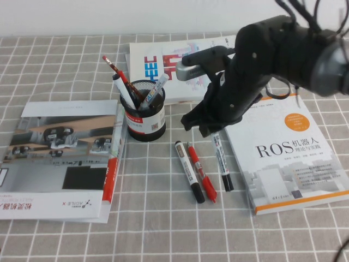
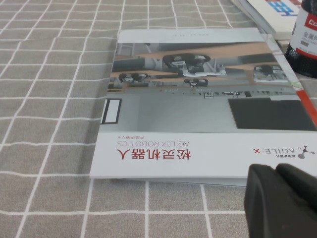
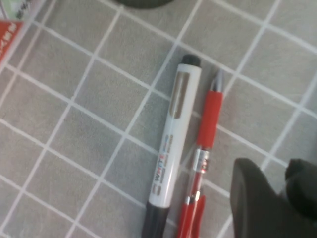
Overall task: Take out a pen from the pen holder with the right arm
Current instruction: 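Take a marker out of the pen holder and lay it on the table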
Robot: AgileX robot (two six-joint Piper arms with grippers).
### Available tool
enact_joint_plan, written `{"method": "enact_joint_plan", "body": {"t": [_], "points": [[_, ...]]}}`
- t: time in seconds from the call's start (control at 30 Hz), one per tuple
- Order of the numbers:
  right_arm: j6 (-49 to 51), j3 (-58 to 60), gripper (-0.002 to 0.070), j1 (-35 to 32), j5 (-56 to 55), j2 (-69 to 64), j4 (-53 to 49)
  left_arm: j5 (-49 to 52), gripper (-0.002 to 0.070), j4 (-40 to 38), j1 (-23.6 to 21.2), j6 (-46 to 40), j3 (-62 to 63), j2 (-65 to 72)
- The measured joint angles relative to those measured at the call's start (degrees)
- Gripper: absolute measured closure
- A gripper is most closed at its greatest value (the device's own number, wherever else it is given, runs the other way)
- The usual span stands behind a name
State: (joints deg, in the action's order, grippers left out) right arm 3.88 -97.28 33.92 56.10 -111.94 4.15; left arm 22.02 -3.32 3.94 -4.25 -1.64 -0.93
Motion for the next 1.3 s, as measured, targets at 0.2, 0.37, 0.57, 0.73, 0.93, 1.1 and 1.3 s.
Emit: {"method": "enact_joint_plan", "body": {"t": [0.2, 0.37, 0.57, 0.73, 0.93, 1.1, 1.3], "points": [[-3.29, -9.19, 0.059, -1.8, 6.23, -9.34, 3.07, 0.0, 0.0678, 0.0, 0.0, 0.0, 0.0, 0.0], [-4.63, -14.47, 0.059, -2.77, 8.5, -14.33, 4.94, 0.0, 0.0678, 0.0, 0.0, 0.0, 0.0, 0.0], [-4.74, -16.99, 0.059, -3.56, 8.69, -18.02, 6.32, 0.0, 0.0678, 0.0, 0.0, 0.0, 0.0, 0.0], [-4.74, -16.99, 0.059, -3.87, 8.58, -19.25, 6.72, 0.0, 0.0678, 0.0, 0.0, 0.0, 0.0, 0.0], [-4.74, -16.99, 0.0587, -3.87, 7.55, -19.54, 7.49, 0.0, 0.0678, 0.0, 0.0, 0.0, 0.0, 0.0], [-4.82, -16.99, 0.0497, -3.87, 6.85, -19.54, 7.74, 0.0, 0.0678, 0.0, 0.0, 0.0, 0.0, 0.0], [-4.82, -16.99, 0.0423, -3.87, 6.62, -19.54, 7.94, 0.0, 0.0678, 0.0, 0.0, 0.0, 0.0, 0.0]]}}
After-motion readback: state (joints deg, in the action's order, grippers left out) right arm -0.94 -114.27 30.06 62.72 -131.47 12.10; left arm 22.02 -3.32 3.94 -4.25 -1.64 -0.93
